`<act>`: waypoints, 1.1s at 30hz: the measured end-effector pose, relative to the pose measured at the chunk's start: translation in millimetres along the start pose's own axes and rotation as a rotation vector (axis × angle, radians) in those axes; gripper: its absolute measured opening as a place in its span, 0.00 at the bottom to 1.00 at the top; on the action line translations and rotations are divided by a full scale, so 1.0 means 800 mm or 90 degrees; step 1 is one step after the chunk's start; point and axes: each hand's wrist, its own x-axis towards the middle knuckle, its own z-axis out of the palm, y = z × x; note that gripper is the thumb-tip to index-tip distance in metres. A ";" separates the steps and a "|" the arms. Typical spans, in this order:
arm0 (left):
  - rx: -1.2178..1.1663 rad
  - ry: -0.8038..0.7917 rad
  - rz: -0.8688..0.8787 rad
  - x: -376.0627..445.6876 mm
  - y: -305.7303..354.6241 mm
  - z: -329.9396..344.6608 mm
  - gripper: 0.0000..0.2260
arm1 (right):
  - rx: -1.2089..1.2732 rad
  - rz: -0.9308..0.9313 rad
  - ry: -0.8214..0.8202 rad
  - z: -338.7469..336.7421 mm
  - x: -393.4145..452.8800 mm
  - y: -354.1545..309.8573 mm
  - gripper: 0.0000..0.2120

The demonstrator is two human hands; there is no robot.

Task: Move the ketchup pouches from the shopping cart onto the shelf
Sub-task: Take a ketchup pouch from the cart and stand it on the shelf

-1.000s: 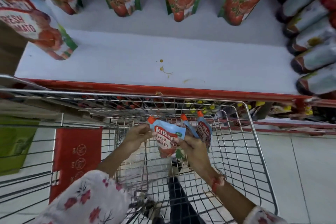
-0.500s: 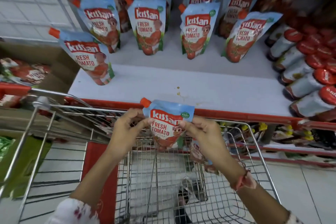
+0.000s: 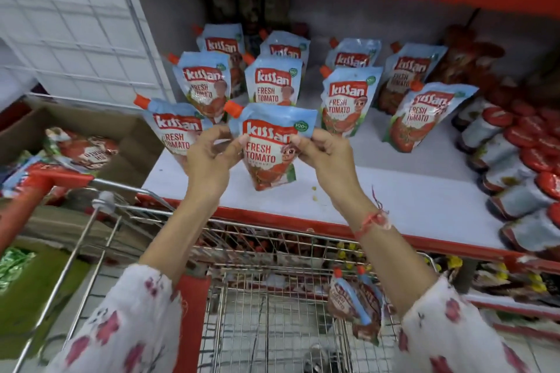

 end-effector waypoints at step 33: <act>0.123 -0.034 0.012 -0.126 -0.100 0.046 0.12 | -0.207 0.020 0.131 -0.027 -0.119 0.110 0.05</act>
